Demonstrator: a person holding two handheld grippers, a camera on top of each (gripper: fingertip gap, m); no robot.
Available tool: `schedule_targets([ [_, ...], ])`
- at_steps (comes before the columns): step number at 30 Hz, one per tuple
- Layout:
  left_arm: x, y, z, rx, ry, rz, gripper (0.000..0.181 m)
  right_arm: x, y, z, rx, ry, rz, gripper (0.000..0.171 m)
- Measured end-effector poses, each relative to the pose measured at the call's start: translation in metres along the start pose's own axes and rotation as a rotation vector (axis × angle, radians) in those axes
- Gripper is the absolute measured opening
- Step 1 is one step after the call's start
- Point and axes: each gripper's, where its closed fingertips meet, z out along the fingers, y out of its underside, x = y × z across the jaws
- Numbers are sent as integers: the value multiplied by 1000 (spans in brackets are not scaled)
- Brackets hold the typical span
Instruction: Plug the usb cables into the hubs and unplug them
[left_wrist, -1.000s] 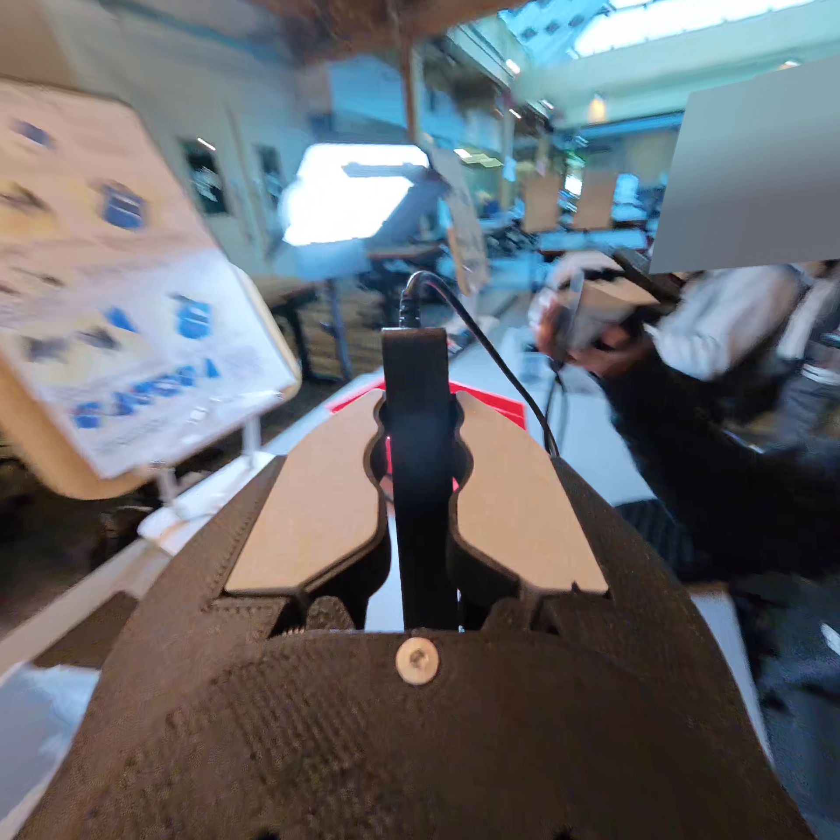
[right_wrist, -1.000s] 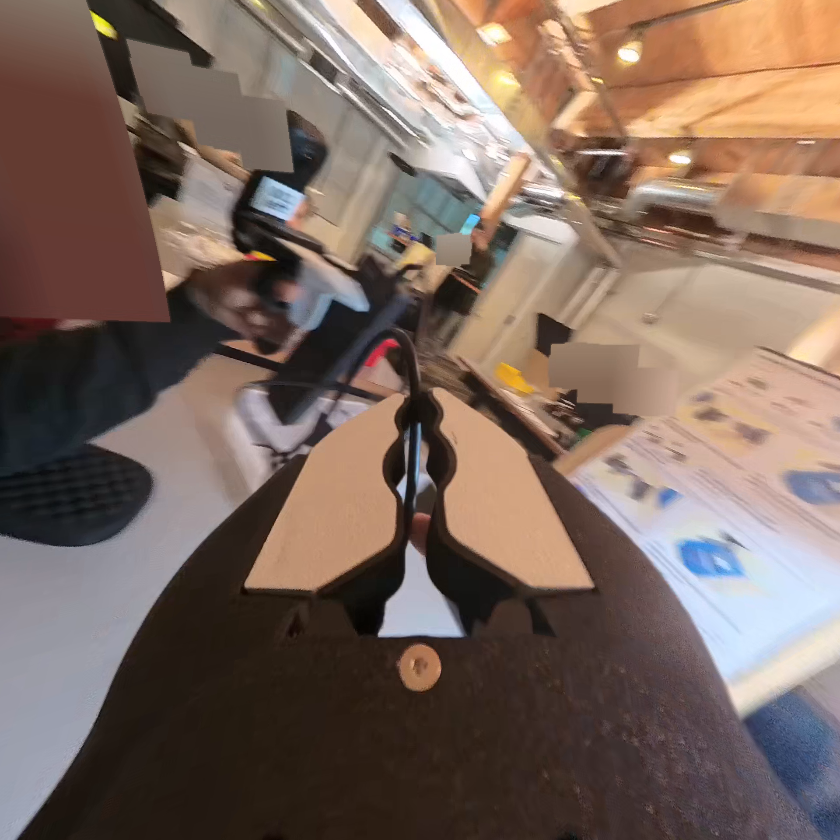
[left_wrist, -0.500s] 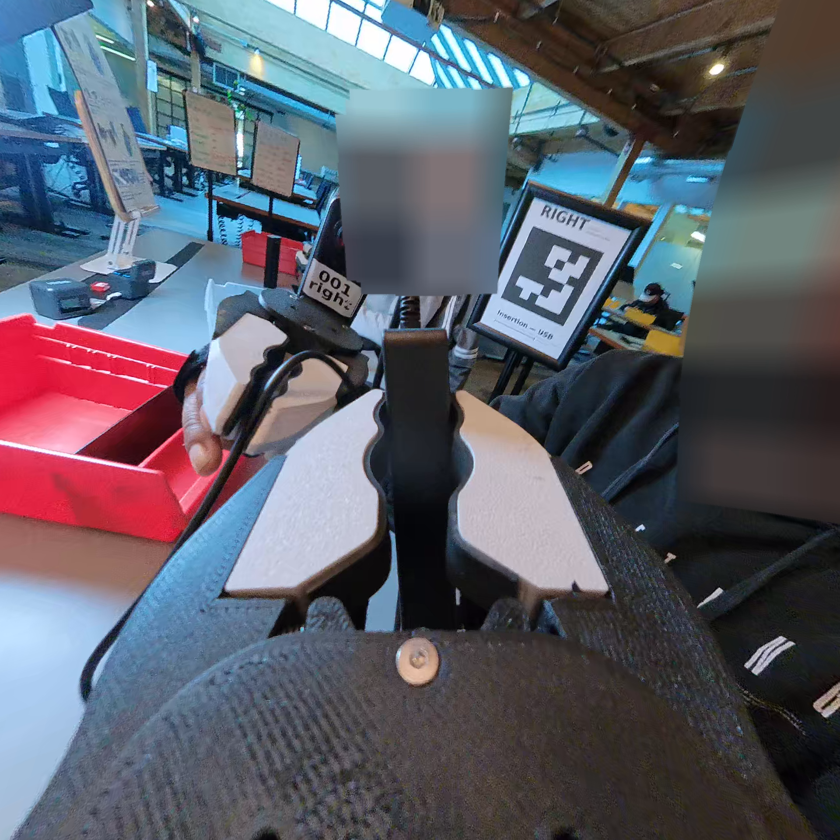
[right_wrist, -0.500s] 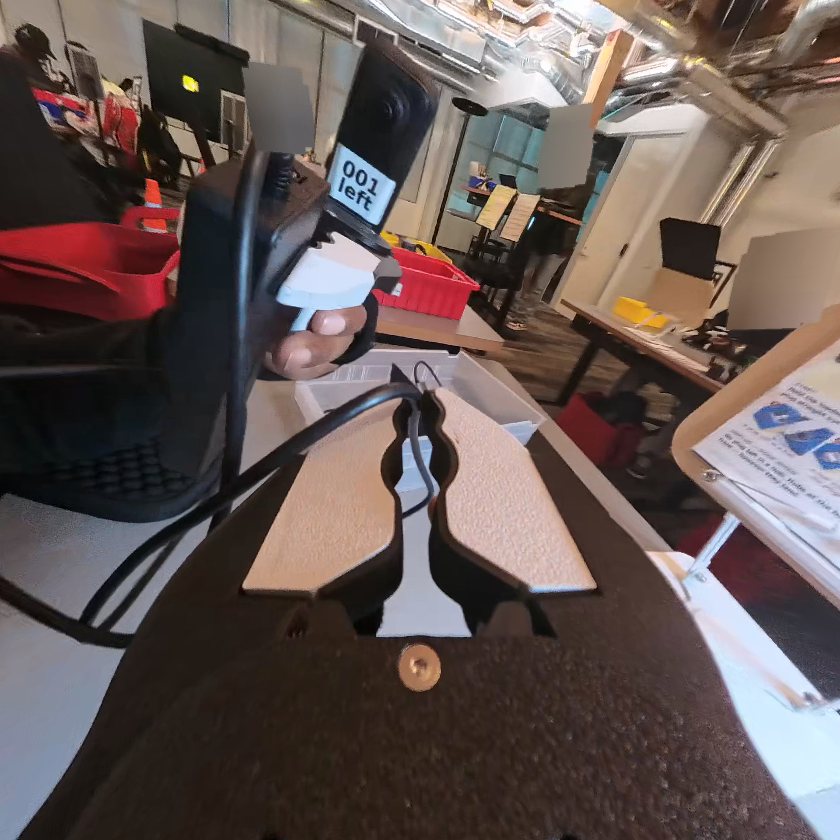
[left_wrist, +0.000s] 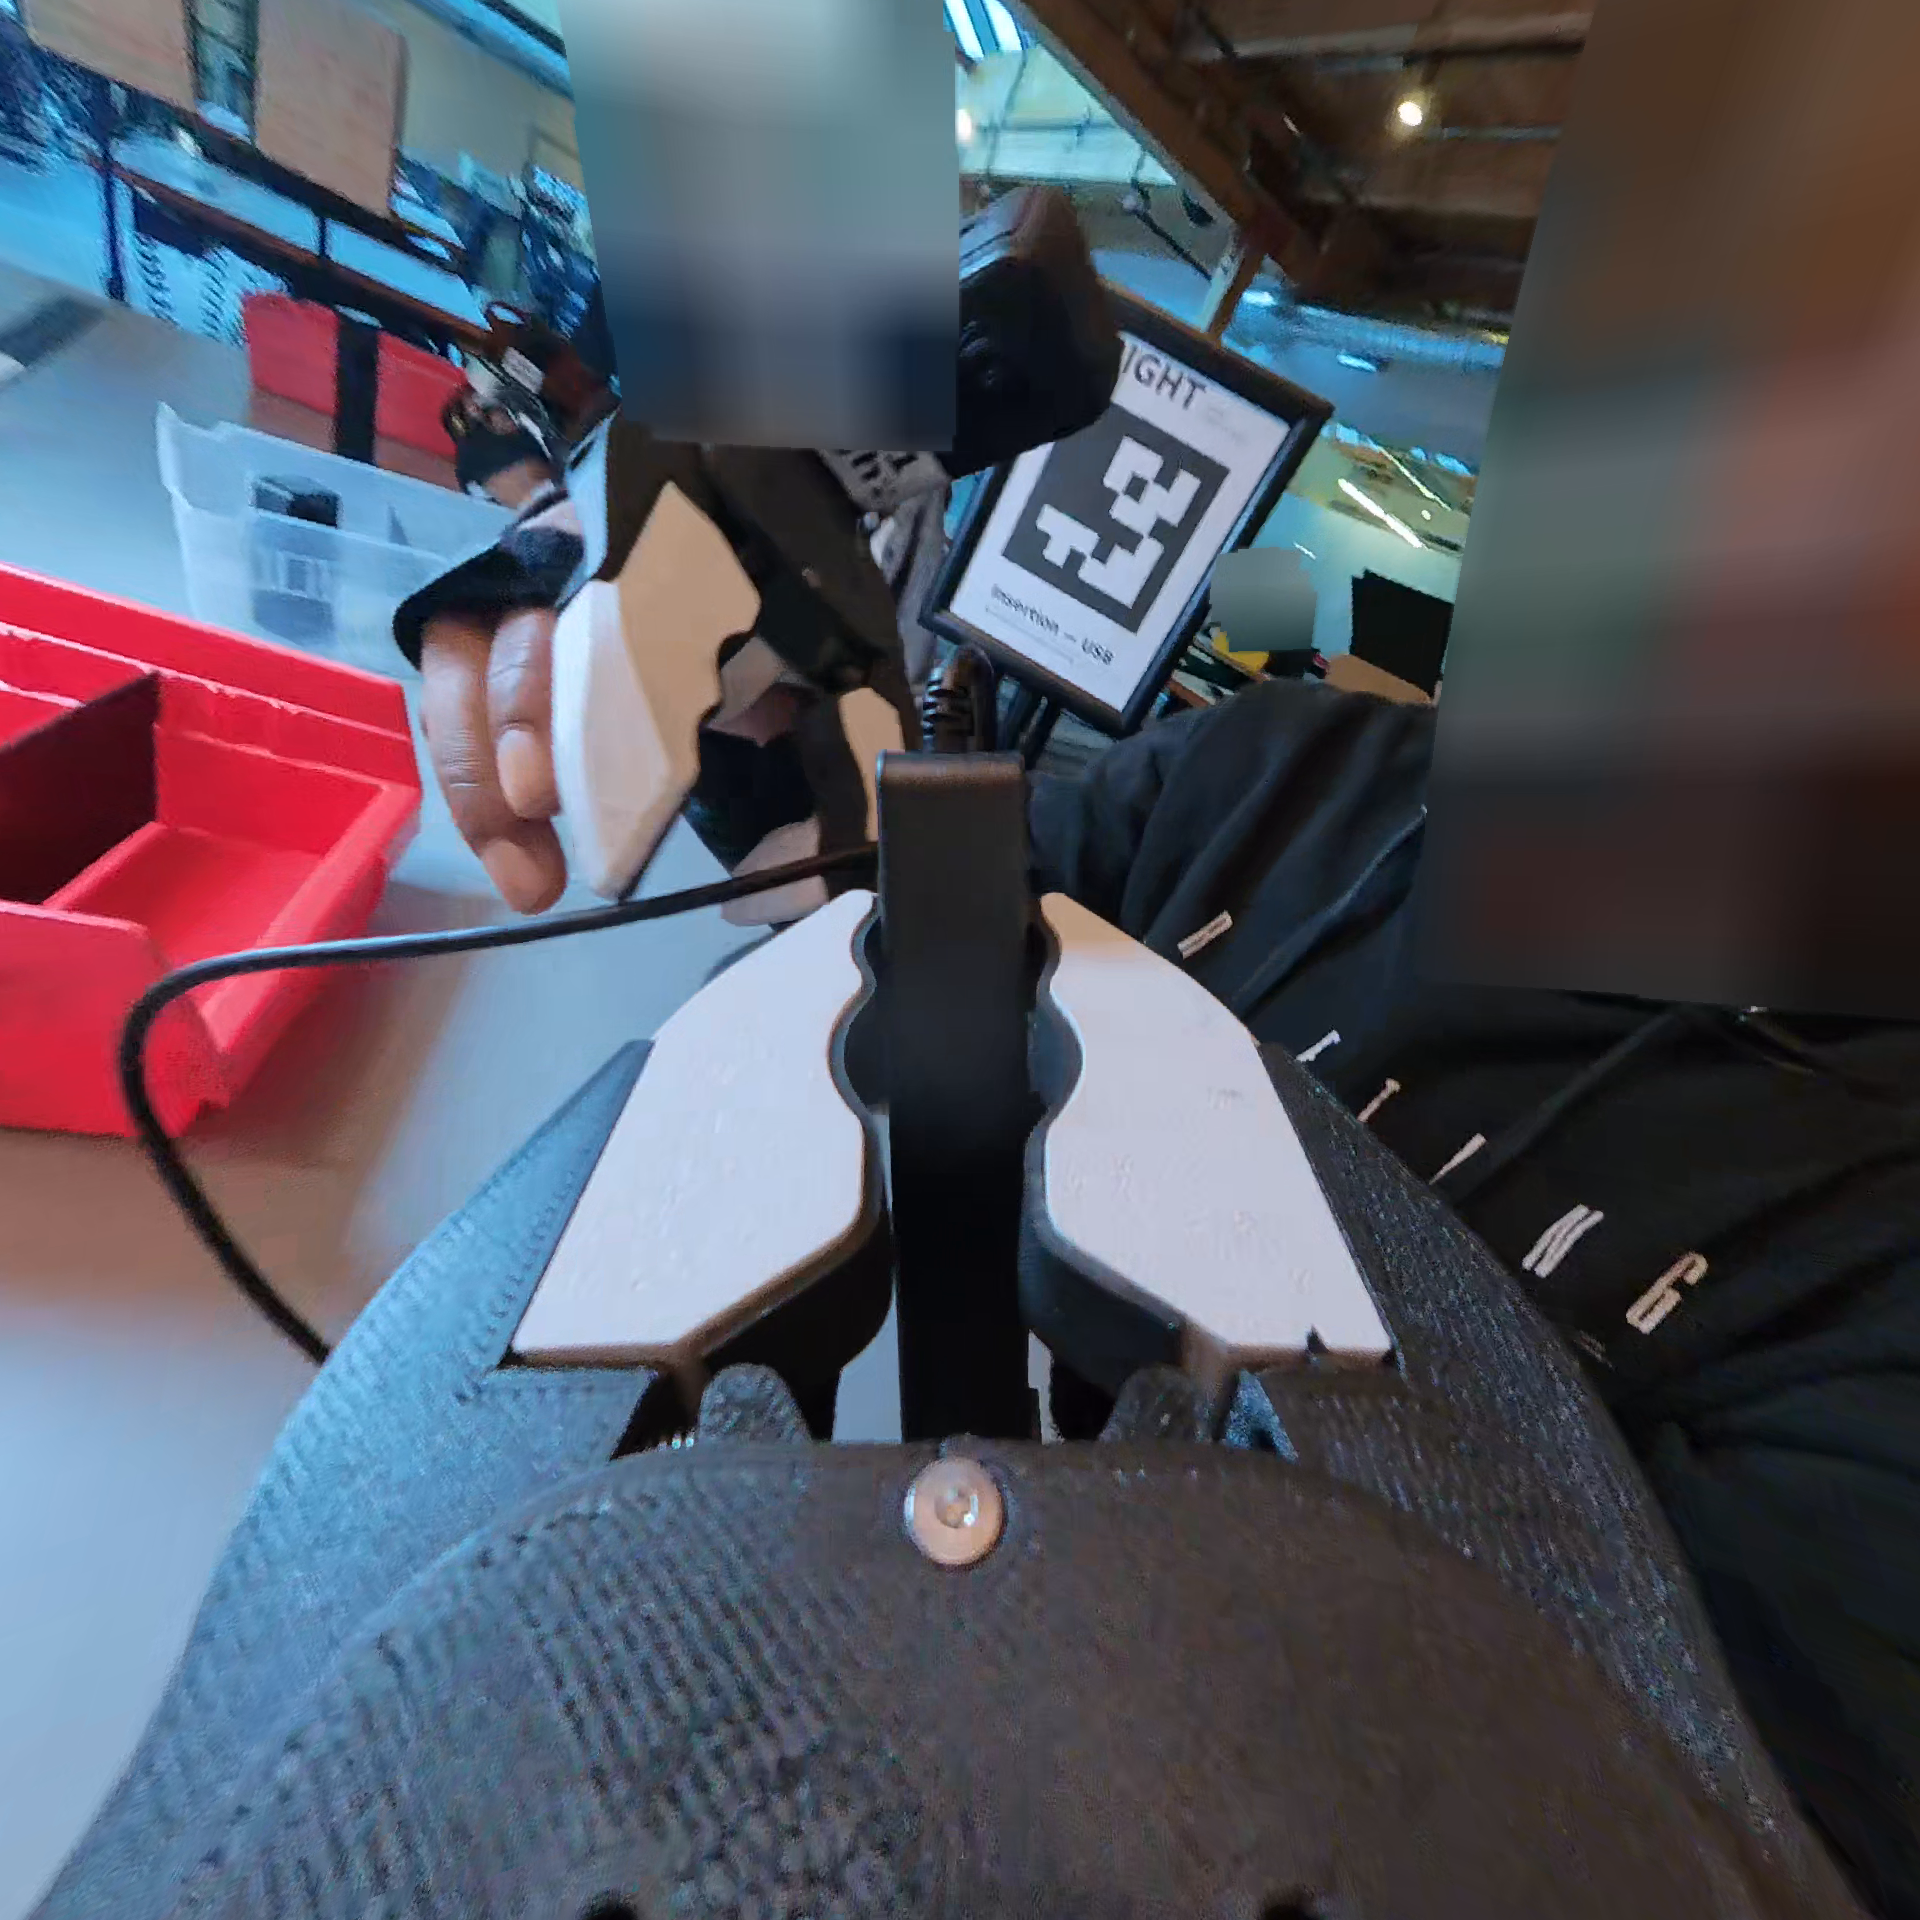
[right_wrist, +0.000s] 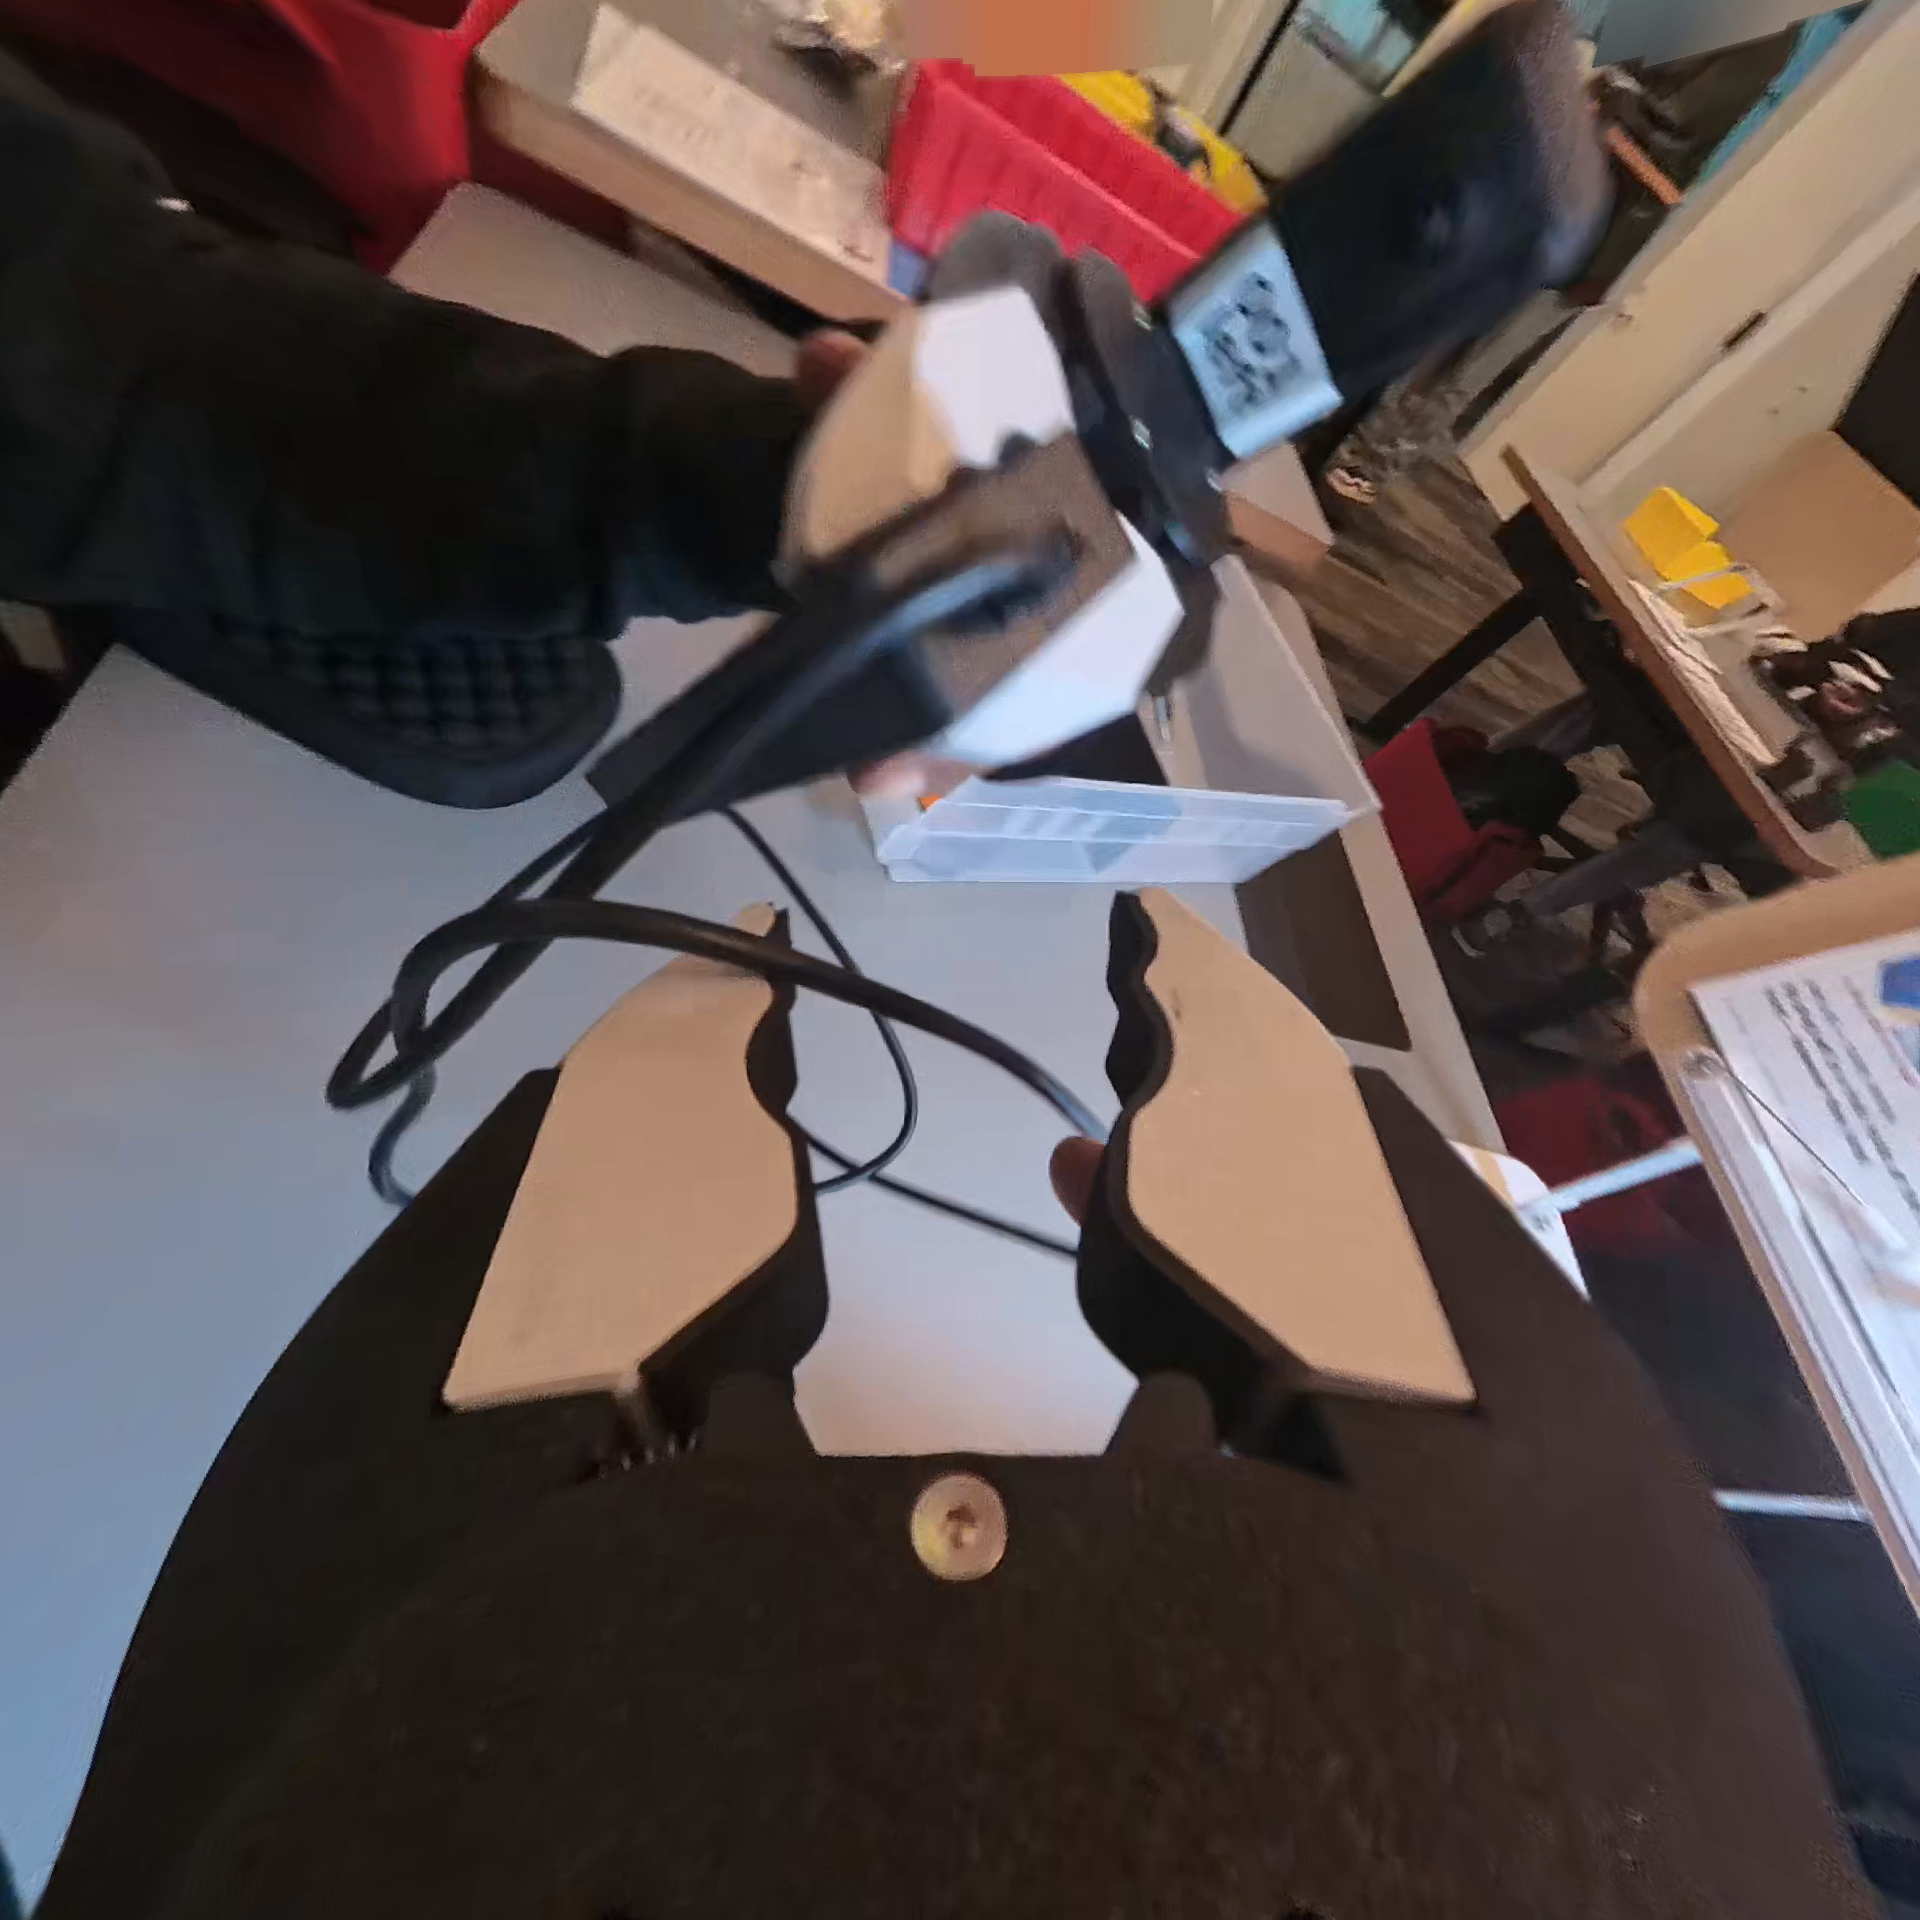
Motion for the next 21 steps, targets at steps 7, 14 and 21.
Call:
schedule_targets([
  [7, 2, 25, 16, -93, 140, -88, 24, -28, -22, 10, 68, -103, -54, 73],
  [14, 5, 52, 32, -221, 204, -101, 24, -57, -13, 19, -22, -220, -112, 76],
  [21, -29, 9, 8, -51, -184, 103, 41, -11, -18, -9, 57, -22, -48, 63],
])
